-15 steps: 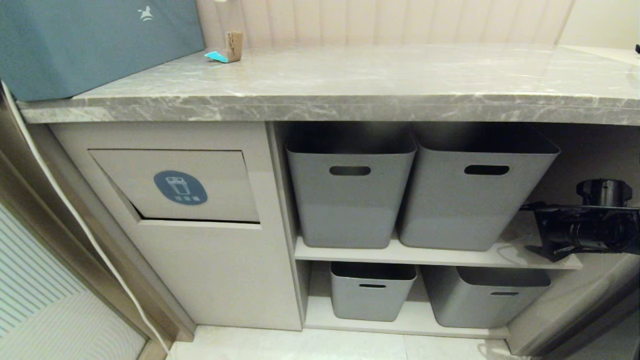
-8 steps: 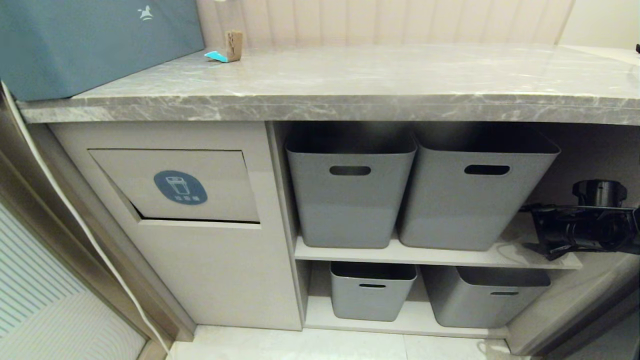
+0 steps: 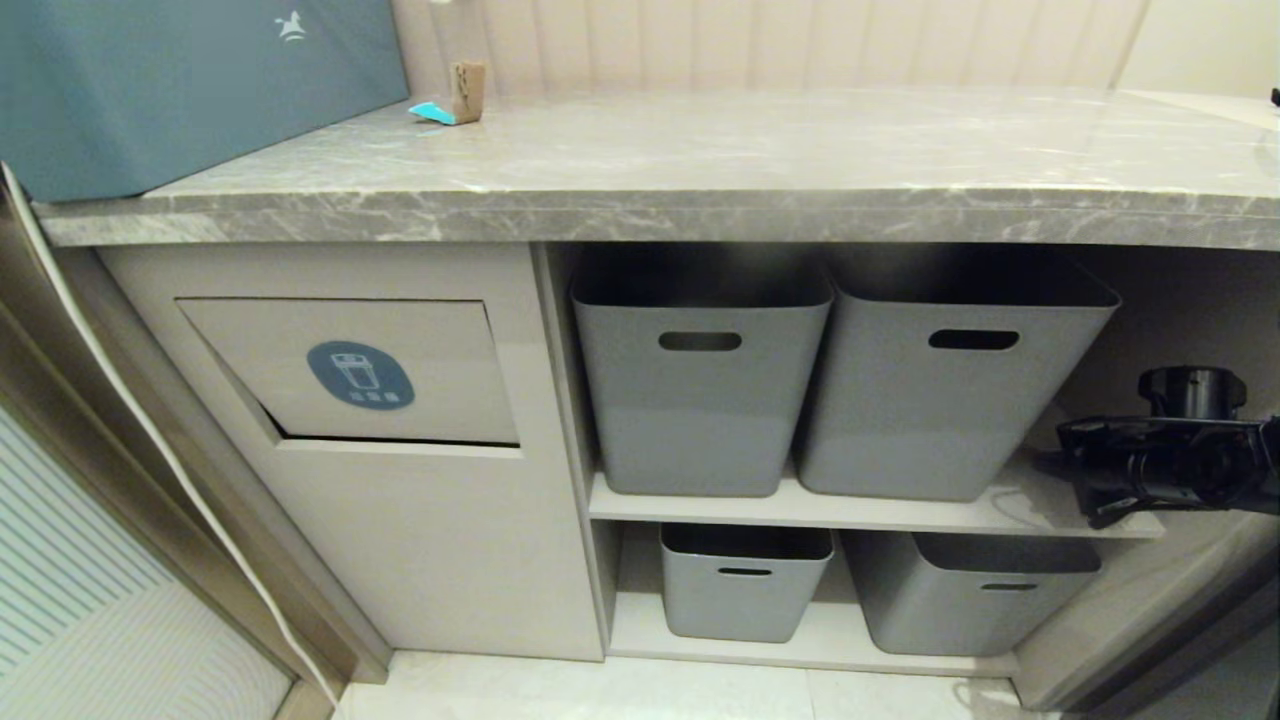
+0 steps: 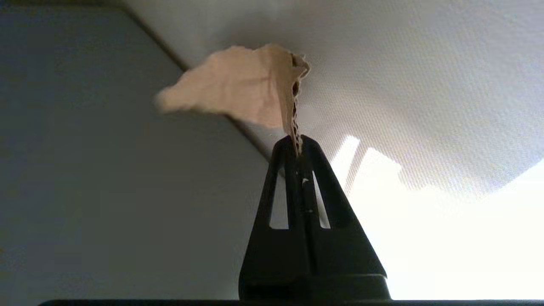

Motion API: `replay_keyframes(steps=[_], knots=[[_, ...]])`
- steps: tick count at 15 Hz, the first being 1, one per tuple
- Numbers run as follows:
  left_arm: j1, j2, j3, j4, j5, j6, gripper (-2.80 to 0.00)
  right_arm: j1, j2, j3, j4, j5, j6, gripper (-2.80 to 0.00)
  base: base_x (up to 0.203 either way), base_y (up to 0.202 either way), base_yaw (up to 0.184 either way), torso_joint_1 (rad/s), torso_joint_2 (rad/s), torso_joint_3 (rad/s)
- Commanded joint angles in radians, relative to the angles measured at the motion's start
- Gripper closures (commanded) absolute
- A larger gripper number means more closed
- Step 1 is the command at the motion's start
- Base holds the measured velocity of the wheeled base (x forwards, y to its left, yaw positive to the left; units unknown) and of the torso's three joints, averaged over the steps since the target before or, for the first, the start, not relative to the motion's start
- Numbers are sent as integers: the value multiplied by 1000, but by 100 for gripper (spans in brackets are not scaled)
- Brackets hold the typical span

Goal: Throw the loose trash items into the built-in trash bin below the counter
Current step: Pick up the garbage

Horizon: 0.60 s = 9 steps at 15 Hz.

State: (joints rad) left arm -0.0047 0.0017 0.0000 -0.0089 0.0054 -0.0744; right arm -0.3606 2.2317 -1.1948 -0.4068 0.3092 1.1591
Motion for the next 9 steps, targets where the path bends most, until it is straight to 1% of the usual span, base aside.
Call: replay_keyframes(steps=[1, 7, 8, 9], knots=[[1, 1, 3, 0, 1, -1, 0, 0, -7, 24, -3, 2, 5, 0, 0, 0, 0, 0, 0, 0], [0, 1, 3, 0, 1, -1, 0, -8, -92, 130, -5, -8, 4, 0, 0, 0, 0, 0, 0, 0], [0, 1, 3, 0, 1, -1, 0, -17, -128, 156, -4, -12, -1, 0, 0, 0, 0, 0, 0, 0], [0, 1, 3, 0, 1, -1, 0, -28, -176, 197, -4, -16, -26, 0, 0, 0, 0, 0, 0, 0]])
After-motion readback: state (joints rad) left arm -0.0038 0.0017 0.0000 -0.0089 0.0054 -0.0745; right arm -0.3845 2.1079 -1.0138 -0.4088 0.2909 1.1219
